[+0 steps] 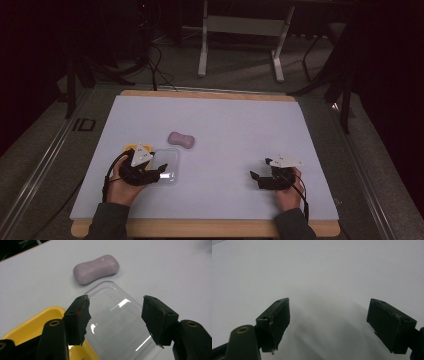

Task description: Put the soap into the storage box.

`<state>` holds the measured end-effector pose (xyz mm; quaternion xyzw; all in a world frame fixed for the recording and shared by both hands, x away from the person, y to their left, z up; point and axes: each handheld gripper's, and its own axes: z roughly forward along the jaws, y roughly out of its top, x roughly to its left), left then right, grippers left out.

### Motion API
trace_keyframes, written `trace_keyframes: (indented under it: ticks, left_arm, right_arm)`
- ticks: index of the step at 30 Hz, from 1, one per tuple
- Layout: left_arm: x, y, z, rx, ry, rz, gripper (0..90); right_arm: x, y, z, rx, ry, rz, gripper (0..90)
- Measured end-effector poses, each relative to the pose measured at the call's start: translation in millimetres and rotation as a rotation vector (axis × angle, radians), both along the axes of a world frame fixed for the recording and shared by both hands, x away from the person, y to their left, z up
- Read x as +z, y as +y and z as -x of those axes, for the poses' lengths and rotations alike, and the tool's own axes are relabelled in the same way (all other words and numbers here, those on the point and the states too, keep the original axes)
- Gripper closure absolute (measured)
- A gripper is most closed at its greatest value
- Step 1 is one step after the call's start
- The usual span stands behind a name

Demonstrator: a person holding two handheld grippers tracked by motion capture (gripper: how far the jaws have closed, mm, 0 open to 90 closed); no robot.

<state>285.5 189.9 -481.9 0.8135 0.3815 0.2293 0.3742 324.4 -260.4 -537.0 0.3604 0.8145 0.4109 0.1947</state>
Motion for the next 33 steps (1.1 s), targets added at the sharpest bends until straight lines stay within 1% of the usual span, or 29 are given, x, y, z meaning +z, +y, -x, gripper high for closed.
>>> trace_keyframes:
  ticks: [1,4,8,10,11,16,18,21,26,28,31,33]
  left_arm:
    - [0.7,0.0,-0.8,-0.002,0.0,0.002,39.6]
    - [3.1,0.6,-4.1,-0.017,-0.001,-0.017,39.5]
    - [6.0,0.4,-8.5,-0.03,-0.002,-0.019,39.1]
    - [7.9,-0.3,-10.9,-0.03,-0.004,-0.029,39.1]
    - [9.1,-0.4,-12.5,-0.032,-0.005,-0.042,39.0]
    - [15.8,-0.5,-19.5,-0.044,-0.012,-0.06,39.0]
    - [18.9,0.2,-22.6,-0.052,-0.014,-0.058,38.3]
    - [23.9,2.2,-27.7,-0.081,-0.021,-0.038,36.8]
    - [28.4,3.3,-34.2,-0.1,-0.024,-0.031,35.3]
    - [30.1,3.1,-38.0,-0.116,-0.021,-0.031,34.8]
    - [30.5,1.1,-43.8,-0.139,-0.015,-0.066,34.3]
    - [30.7,0.6,-45.6,-0.143,-0.016,-0.071,33.8]
  right_arm:
    - [-0.1,0.2,0.1,0.001,-0.002,0.001,18.3]
    - [0.0,0.8,0.6,0.003,-0.005,0.005,18.3]
    - [0.0,0.4,0.6,0.006,-0.008,0.005,18.3]
    - [0.0,0.3,0.5,0.007,-0.007,0.003,18.3]
    - [0.0,0.3,0.5,0.008,-0.007,0.003,18.3]
    - [0.0,0.5,0.7,0.008,-0.007,0.004,18.3]
    - [0.1,0.4,0.7,0.008,-0.007,0.004,18.3]
    - [0.1,0.1,0.5,0.009,-0.007,0.001,18.3]
    - [0.2,0.1,0.6,0.009,-0.005,-0.001,18.3]
    - [0.2,0.2,0.6,0.008,-0.004,-0.001,18.3]
    - [0.2,0.1,0.5,0.007,-0.003,-0.002,18.3]
    - [0.2,0.1,0.5,0.008,-0.003,-0.002,18.3]
